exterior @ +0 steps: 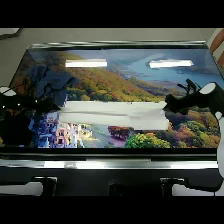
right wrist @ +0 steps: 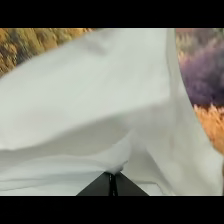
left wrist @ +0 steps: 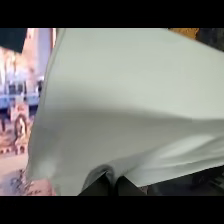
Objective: Fold the shirts.
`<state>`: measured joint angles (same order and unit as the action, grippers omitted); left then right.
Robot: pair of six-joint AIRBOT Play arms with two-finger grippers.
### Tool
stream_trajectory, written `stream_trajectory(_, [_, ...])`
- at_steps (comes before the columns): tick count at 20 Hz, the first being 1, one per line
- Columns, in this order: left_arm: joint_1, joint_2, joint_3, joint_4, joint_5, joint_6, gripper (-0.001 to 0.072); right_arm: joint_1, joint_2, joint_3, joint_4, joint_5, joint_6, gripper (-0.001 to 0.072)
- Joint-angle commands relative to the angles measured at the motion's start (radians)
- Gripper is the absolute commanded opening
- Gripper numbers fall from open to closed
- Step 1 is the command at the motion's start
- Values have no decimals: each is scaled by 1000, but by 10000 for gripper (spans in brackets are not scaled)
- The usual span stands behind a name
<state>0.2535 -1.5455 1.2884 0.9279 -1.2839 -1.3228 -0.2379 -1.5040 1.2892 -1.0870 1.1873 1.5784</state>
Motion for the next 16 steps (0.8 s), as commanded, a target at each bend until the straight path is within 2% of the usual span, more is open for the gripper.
stream_trajectory(1, [-24,-200,230,-2,-25,-85,25,29,-146,145,25,-113,68,42])
stream_trajectory(5, [-27,-330,274,0,-55,-100,26,44,-226,149,55,-132,78,43])
stream_trajectory(9, [-29,-374,275,18,-105,-102,44,63,-253,152,59,-131,32,46])
stream_trajectory(10, [-27,-370,279,17,-111,-102,195,56,-250,161,56,-114,29,96])
stream_trajectory(11, [-21,-367,296,18,-133,-103,481,39,-243,181,56,-77,23,320])
stream_trajectory(12, [-12,-365,318,18,-161,-101,588,14,-234,208,57,-22,-14,544])
stream_trajectory(14, [15,-350,370,18,-214,-99,590,-66,-219,241,34,87,-80,676])
stream_trajectory(16, [39,-303,391,18,-214,-99,589,-153,-232,239,-39,192,-71,683])
